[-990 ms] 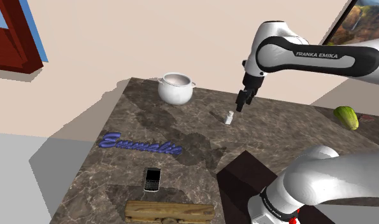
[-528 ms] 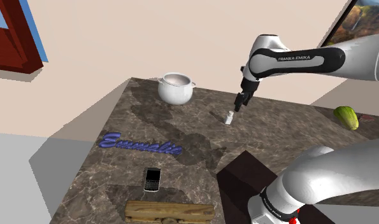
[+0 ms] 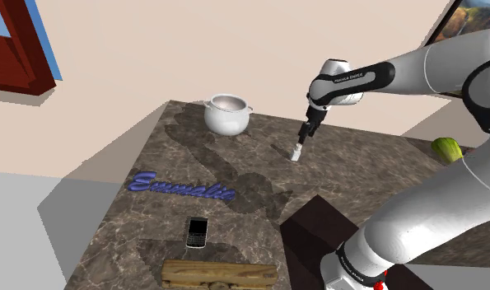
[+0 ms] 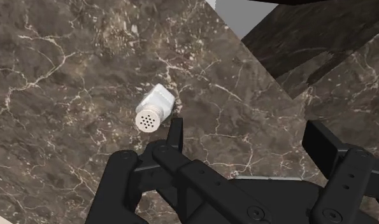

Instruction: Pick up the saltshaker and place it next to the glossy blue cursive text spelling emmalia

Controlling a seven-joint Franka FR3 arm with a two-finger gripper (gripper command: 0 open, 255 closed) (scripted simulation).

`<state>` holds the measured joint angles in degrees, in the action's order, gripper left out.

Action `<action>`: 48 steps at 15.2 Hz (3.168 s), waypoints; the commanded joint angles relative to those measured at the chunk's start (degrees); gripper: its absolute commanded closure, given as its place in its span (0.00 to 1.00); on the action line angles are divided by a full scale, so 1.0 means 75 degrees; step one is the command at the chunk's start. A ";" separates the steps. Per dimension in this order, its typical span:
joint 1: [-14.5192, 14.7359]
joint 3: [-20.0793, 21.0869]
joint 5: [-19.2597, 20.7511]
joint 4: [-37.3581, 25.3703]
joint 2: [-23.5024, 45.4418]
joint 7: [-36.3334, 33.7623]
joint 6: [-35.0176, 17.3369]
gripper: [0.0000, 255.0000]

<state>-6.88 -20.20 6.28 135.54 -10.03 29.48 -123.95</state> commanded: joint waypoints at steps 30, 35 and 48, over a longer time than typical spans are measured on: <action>-0.0610 -0.0319 -0.2096 -0.1640 0.3524 0.2373 -0.1766 1.00; -0.0594 -0.0340 -0.2048 -0.1656 0.3448 0.2340 -0.1682 1.00; -0.0449 -0.0522 -0.1492 -0.2013 0.2553 0.1959 -0.0516 1.00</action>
<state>-10.21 -24.00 -5.14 121.07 9.44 44.22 -128.78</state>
